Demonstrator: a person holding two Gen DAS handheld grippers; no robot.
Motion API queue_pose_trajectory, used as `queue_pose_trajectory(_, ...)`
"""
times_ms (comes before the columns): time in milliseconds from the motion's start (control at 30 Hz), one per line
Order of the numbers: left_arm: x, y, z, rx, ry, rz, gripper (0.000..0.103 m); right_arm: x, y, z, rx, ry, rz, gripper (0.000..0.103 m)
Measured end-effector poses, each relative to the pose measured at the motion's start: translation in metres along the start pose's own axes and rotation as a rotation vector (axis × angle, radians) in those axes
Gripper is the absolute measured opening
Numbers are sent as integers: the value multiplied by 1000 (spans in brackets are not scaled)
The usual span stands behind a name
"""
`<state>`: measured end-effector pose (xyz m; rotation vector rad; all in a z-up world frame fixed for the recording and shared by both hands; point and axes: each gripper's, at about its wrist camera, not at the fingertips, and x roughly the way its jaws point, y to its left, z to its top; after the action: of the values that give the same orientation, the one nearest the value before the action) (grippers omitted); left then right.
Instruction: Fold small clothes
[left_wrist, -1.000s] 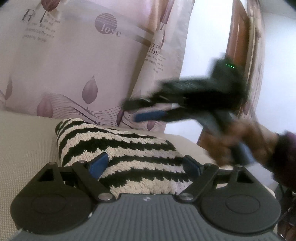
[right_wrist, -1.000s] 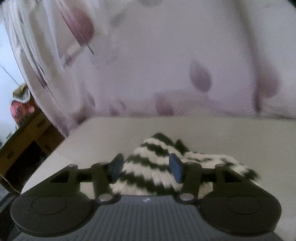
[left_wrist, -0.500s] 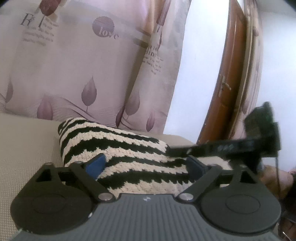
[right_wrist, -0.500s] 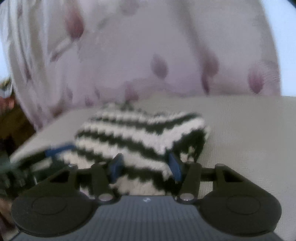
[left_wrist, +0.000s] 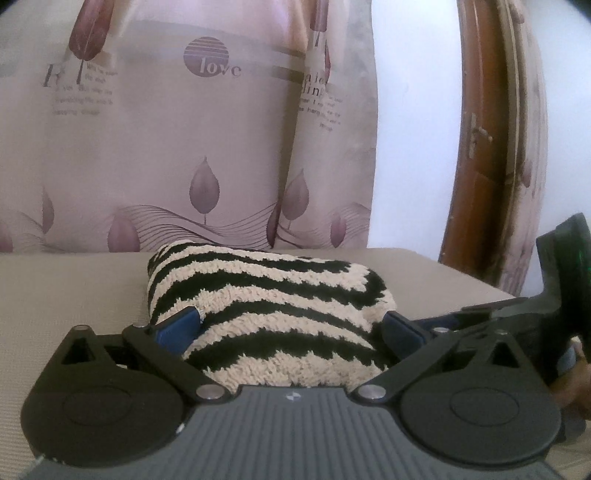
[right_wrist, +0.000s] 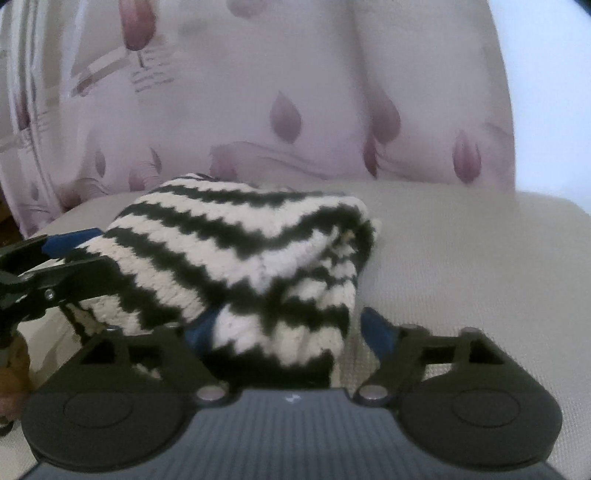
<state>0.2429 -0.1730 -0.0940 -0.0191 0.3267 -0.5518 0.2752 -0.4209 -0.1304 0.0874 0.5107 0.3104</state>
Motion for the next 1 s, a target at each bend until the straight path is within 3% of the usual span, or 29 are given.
queue_pose_trajectory(200,3,3,1,-10,18,42,103,1,7,1,-13,-4,-22,90)
queue_pose_trajectory(767,-1,1,0,-6,12,68,103,2,7,1,-3,-5,-39,101)
queue_pose_trajectory(867,-5,19,7,-89,21,19,103,4,-5,4,59,30,18,102)
queue_pose_trajectory(1000,1,67,25,-289,82,-77,103,4,-42,14,234,75,205,102)
